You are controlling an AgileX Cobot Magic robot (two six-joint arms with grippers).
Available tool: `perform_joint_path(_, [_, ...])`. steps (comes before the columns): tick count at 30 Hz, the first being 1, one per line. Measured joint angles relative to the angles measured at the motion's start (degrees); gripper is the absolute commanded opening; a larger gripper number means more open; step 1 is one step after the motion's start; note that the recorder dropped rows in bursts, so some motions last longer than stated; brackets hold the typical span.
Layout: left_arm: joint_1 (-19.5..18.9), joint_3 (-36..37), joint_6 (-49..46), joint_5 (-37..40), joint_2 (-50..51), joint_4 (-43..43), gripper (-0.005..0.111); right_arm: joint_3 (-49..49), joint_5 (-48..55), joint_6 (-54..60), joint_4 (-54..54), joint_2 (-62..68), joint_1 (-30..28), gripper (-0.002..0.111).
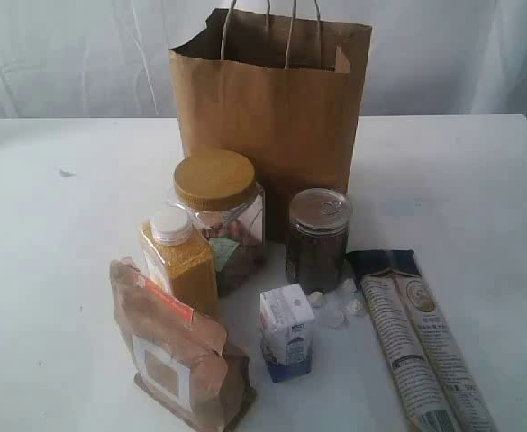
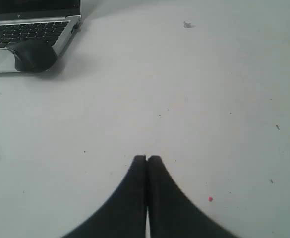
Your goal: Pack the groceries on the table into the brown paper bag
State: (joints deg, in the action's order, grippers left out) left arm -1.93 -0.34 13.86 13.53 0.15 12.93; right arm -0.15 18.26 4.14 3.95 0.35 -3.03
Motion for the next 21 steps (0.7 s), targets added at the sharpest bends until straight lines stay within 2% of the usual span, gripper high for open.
perform_joint_path(17, [0.0, 0.0, 0.0, 0.0, 0.0, 0.0, 0.000, 0.0, 0.0, 0.6, 0.8, 0.0, 0.0, 0.000])
perform_joint_path(21, [0.0, 0.0, 0.0, 0.0, 0.0, 0.0, 0.000, 0.0, -0.6, 12.8, 7.4, 0.0, 0.0, 0.000])
